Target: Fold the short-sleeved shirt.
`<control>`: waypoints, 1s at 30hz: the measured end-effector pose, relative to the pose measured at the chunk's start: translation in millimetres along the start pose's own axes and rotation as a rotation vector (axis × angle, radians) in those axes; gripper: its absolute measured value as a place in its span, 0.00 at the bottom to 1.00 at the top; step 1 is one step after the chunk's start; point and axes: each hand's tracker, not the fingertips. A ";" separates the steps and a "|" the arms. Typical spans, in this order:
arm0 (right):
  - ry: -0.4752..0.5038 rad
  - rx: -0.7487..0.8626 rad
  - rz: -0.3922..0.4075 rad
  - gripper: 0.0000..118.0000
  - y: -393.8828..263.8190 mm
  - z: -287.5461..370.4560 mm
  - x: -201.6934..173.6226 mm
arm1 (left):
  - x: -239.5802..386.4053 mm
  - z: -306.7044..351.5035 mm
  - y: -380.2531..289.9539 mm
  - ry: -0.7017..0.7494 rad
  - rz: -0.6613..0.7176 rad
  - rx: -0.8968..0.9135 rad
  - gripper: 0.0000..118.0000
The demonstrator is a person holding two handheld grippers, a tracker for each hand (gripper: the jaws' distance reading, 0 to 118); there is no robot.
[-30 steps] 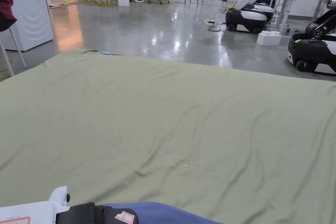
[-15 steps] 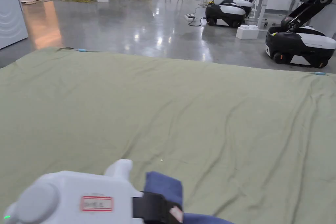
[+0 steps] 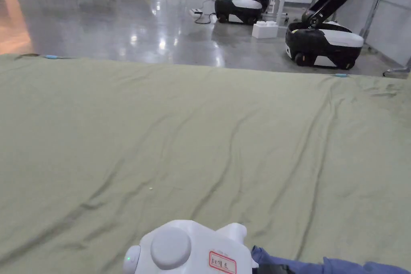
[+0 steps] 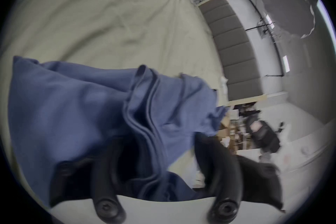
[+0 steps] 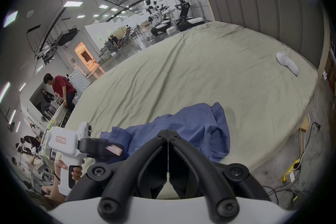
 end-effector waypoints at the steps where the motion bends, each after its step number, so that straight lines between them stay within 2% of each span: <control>1: 0.004 -0.004 -0.009 0.02 -1.5 -0.2 1.6 | 4.7 5.1 1.6 -0.042 0.009 0.024 0.73; 3: 0.009 -0.010 -0.018 0.02 -4.0 -0.8 3.7 | 14.6 16.4 6.4 -0.068 -0.013 0.072 0.73; 6: 0.006 -0.016 -0.018 0.02 -6.8 -1.1 4.5 | 22.0 43.5 0.6 -0.024 -0.134 0.166 0.73; 9: 0.001 -0.018 -0.013 0.02 -8.4 -1.4 6.3 | 25.5 68.6 -14.0 0.220 -0.369 0.291 0.73; 11: -0.002 -0.020 -0.014 0.02 -8.9 -2.8 7.6 | 26.9 75.5 -20.7 0.413 -0.476 0.274 0.73; 13: -0.010 -0.025 -0.014 0.02 -9.5 -5.1 7.6 | 21.3 74.3 -20.8 0.496 -0.441 0.201 0.73; 17: -0.003 -0.036 -0.006 0.02 -12.4 -5.8 5.3 | -11.6 73.3 -12.7 0.281 -0.164 0.190 0.72; 18: 0.004 -0.041 -0.004 0.02 -12.9 -5.7 4.8 | -19.9 67.8 -9.8 0.266 -0.110 0.197 0.66; 19: 0.006 -0.045 -0.003 0.02 -13.0 -5.7 4.3 | -26.7 64.0 -5.2 0.264 -0.085 0.199 0.51; 20: 0.006 -0.047 -0.001 0.02 -13.3 -5.3 3.1 | -31.1 57.7 -1.2 0.293 -0.075 0.188 0.19; 21: 0.006 -0.047 0.001 0.02 -13.3 -4.6 2.2 | -32.8 50.8 1.7 0.326 -0.079 0.183 0.01; 23: 0.011 -0.040 0.003 0.02 -13.5 -0.9 1.1 | -34.9 39.1 2.9 0.392 -0.074 0.150 0.00; 27: 0.029 -0.033 -0.007 0.02 -12.1 4.2 2.4 | -18.6 24.8 -7.8 0.299 -0.144 0.085 0.00; 30: 0.008 -0.036 -0.009 0.02 -11.5 2.1 4.5 | -4.1 15.2 -8.0 0.252 -0.168 0.084 0.00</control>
